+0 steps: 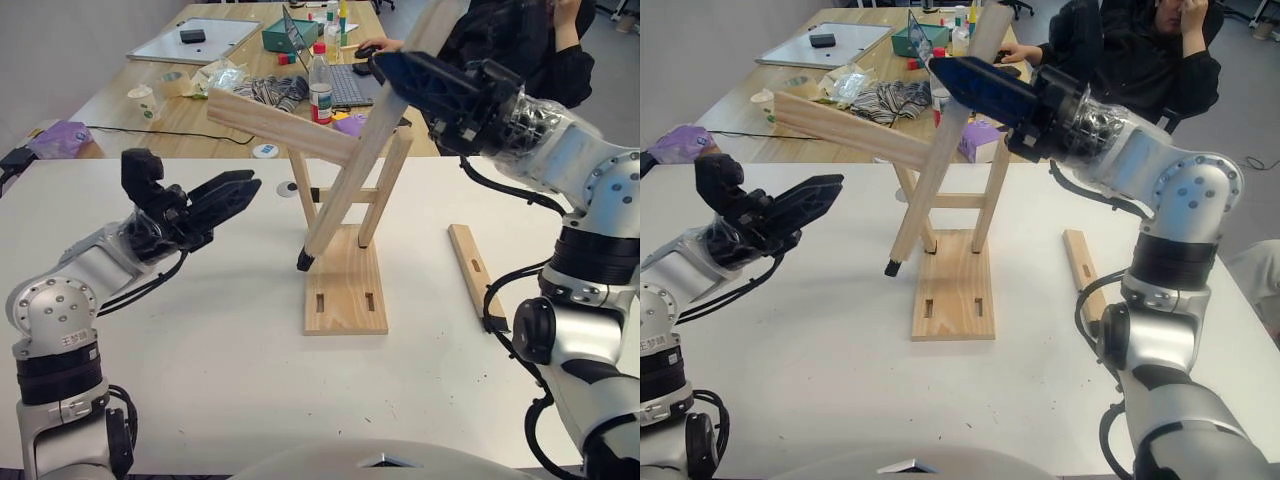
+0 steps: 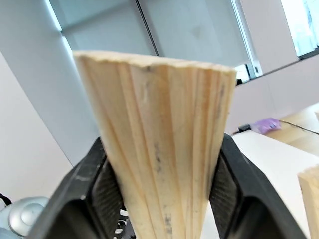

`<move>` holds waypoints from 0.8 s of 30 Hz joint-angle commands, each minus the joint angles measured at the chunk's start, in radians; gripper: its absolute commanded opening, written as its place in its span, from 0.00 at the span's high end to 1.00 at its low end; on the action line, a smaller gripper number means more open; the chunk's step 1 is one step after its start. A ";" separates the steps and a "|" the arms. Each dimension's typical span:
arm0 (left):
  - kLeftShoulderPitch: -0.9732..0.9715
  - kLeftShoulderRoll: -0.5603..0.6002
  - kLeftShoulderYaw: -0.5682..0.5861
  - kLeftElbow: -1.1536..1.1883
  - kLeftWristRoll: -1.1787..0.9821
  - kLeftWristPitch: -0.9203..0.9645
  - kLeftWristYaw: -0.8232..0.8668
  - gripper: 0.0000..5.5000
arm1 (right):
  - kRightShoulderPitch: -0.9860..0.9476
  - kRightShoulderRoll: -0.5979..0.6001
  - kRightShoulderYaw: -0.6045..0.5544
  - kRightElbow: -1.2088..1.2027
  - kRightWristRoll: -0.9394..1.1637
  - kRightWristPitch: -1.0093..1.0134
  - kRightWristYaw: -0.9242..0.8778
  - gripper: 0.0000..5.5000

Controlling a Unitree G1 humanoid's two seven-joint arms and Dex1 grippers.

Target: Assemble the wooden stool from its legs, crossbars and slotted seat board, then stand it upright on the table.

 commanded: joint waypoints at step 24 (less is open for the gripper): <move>-0.086 0.036 -0.092 0.146 0.272 -0.033 -0.078 0.41 | 0.321 -0.174 0.262 -0.006 -0.628 -0.409 0.524 0.62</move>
